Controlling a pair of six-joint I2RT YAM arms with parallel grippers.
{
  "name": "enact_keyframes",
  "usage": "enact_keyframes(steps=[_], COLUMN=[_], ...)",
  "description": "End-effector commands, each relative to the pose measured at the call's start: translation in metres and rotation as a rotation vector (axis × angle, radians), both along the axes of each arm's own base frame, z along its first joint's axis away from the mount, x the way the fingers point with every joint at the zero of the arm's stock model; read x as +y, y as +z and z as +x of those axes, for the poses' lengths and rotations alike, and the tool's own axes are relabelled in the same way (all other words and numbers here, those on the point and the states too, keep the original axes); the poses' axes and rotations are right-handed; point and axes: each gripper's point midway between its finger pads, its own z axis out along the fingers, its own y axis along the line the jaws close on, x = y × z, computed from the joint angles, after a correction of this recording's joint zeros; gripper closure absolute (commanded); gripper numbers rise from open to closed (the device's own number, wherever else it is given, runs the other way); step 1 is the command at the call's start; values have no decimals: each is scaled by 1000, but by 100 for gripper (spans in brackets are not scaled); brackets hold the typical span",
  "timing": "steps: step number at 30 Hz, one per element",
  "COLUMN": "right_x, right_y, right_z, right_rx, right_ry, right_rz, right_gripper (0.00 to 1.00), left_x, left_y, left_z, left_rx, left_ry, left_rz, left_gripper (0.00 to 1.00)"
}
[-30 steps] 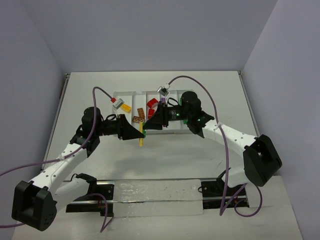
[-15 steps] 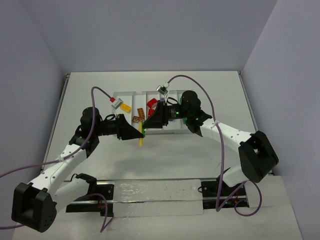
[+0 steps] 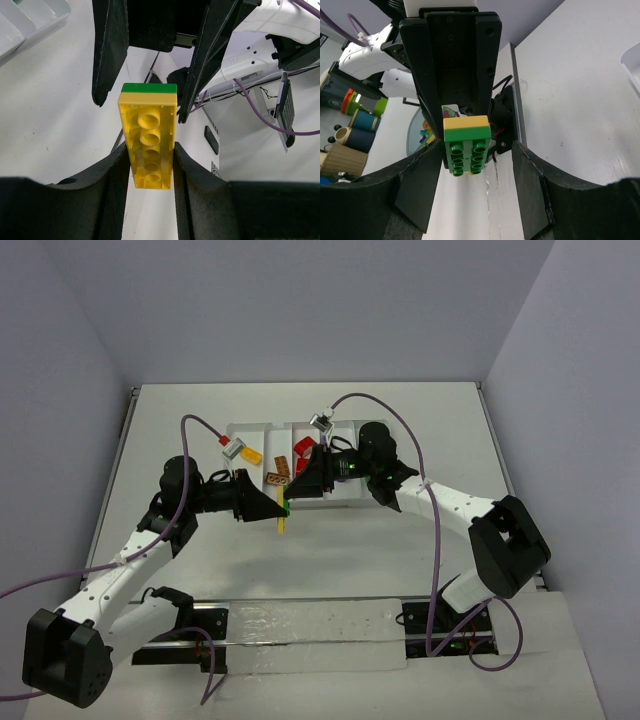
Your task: Sort the legos into containers by color
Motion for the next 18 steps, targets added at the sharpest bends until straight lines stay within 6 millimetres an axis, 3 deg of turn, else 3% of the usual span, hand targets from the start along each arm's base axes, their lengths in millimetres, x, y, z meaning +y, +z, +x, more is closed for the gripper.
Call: enact_keyframes(steps=[1,5,14,18], right_x=[2,1,0,0], right_y=[5,8,16,15], right_z=[4,3,-3,-4], right_rx=[-37,-44,-57,-58], right_ry=[-7,-1,30,33], right_rz=[15,21,46,48], right_gripper=[37,47,50,74], left_x=[0,0,-1,-1], left_y=[15,14,12,13], left_z=[-2,-2,-1,-1], left_rx=[-82,-76,-66,-71], left_ry=[-19,-21,-22,-19], left_rz=[-30,-32,-32,-32], left_gripper=[100,100,100,100])
